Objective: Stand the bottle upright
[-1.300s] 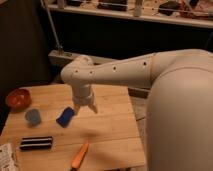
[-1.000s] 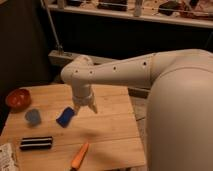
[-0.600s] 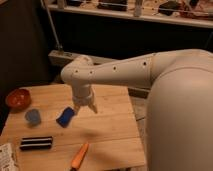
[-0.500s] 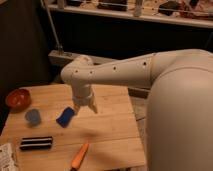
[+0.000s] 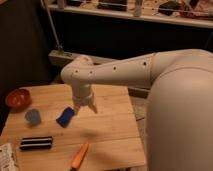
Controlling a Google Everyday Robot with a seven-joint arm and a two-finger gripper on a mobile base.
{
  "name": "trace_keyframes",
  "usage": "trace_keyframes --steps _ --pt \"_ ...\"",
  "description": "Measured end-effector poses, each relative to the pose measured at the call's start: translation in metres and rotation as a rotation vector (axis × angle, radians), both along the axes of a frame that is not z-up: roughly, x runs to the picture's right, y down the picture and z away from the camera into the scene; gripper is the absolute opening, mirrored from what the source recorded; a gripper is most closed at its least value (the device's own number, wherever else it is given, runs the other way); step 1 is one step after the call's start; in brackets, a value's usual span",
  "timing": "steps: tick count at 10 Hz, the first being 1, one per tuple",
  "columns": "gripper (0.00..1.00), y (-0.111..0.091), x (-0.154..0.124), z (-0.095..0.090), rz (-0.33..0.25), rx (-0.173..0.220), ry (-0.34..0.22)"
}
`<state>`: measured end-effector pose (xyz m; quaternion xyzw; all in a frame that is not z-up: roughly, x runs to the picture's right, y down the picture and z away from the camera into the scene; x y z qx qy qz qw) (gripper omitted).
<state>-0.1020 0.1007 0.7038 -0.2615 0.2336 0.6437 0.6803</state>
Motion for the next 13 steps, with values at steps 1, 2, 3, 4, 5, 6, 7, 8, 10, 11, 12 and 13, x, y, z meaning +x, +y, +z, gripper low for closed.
trace_keyframes --steps 1,2,3,4,5,6,7,8,10,11,12,13 --pt "0.65 0.000 0.000 0.000 0.000 0.000 0.000" --pt "0.65 0.000 0.000 0.000 0.000 0.000 0.000" --pt "0.65 0.000 0.000 0.000 0.000 0.000 0.000" --pt "0.65 0.000 0.000 0.000 0.000 0.000 0.000" --pt "0.65 0.000 0.000 0.000 0.000 0.000 0.000" --pt "0.65 0.000 0.000 0.000 0.000 0.000 0.000" --pt "0.65 0.000 0.000 0.000 0.000 0.000 0.000" --pt "0.65 0.000 0.000 0.000 0.000 0.000 0.000" --pt "0.65 0.000 -0.001 0.000 -0.002 0.000 0.000" --pt "0.65 0.000 -0.011 0.000 -0.026 0.003 -0.012" --pt "0.65 0.001 -0.024 0.000 -0.048 0.006 -0.033" --pt "0.65 0.002 -0.040 -0.001 -0.084 0.010 -0.061"
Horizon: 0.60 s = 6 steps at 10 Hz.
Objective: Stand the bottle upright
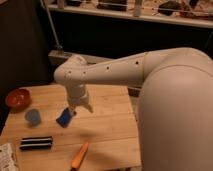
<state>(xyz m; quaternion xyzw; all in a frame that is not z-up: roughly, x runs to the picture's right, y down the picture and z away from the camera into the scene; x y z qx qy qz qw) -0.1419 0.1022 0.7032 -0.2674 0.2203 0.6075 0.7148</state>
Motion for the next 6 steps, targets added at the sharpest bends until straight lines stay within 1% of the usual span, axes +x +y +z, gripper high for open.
trace_keyframes --steps 1,2,3,5,6 --pt "0.65 0.001 -0.021 -0.002 -0.039 0.001 -0.042" --pt "0.65 0.001 -0.035 -0.005 -0.064 0.001 -0.071" --pt "0.65 0.003 -0.053 -0.007 -0.103 0.003 -0.107" --pt "0.65 0.013 -0.084 -0.007 -0.195 0.005 -0.161" --pt "0.65 0.018 -0.097 -0.008 -0.230 0.003 -0.186"
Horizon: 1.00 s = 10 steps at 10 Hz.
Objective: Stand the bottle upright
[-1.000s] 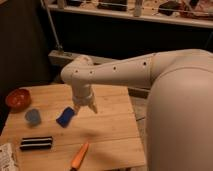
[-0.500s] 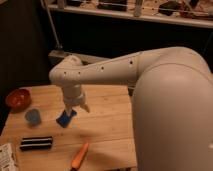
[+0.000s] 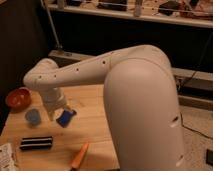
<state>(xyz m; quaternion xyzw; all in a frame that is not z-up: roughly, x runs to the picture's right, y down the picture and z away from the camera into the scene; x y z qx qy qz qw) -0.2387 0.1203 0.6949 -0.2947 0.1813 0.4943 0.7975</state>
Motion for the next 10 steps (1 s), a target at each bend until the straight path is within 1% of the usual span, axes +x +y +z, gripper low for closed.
trace_keyframes --steps 1,3,4,5,7,8,9,10 --pt "0.65 0.003 -0.011 -0.001 -0.028 0.002 -0.024" --pt "0.65 0.011 -0.038 -0.013 -0.078 -0.003 -0.088" --pt "0.65 0.015 -0.046 -0.020 -0.095 -0.004 -0.113" --pt "0.65 0.023 -0.056 -0.031 -0.121 -0.008 -0.146" --pt "0.65 0.036 -0.065 -0.050 -0.144 -0.016 -0.185" --pt "0.65 0.043 -0.068 -0.063 -0.142 -0.019 -0.192" --pt "0.65 0.047 -0.068 -0.071 -0.137 -0.016 -0.190" --pt "0.65 0.049 -0.066 -0.081 -0.125 -0.008 -0.179"
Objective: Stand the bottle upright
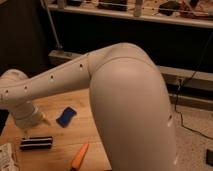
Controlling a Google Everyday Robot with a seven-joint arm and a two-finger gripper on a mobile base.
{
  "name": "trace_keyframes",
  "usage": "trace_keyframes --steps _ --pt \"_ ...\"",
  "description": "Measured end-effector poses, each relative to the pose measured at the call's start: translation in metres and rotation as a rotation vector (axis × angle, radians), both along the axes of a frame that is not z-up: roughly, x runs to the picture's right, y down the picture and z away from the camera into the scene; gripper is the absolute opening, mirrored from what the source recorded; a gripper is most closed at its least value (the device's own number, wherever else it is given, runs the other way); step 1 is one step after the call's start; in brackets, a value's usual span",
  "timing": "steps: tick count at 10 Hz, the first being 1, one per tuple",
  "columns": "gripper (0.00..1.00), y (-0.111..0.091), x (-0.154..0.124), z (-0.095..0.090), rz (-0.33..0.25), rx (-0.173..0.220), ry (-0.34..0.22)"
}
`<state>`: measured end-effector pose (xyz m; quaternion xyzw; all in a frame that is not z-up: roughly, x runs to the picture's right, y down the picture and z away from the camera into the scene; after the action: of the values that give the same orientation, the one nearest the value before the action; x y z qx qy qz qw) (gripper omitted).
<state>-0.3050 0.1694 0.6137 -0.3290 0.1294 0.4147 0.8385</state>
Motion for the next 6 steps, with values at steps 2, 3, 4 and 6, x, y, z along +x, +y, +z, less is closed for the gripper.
trace_keyframes --steps 2,3,4,6 --pt "0.65 0.007 0.004 -0.013 0.010 0.012 0.021" --pt "0.65 0.013 0.005 -0.020 0.003 0.016 0.029" --pt "0.65 0.017 0.006 -0.022 -0.008 0.014 0.031" --pt "0.65 0.017 0.006 -0.023 -0.011 0.016 0.031"
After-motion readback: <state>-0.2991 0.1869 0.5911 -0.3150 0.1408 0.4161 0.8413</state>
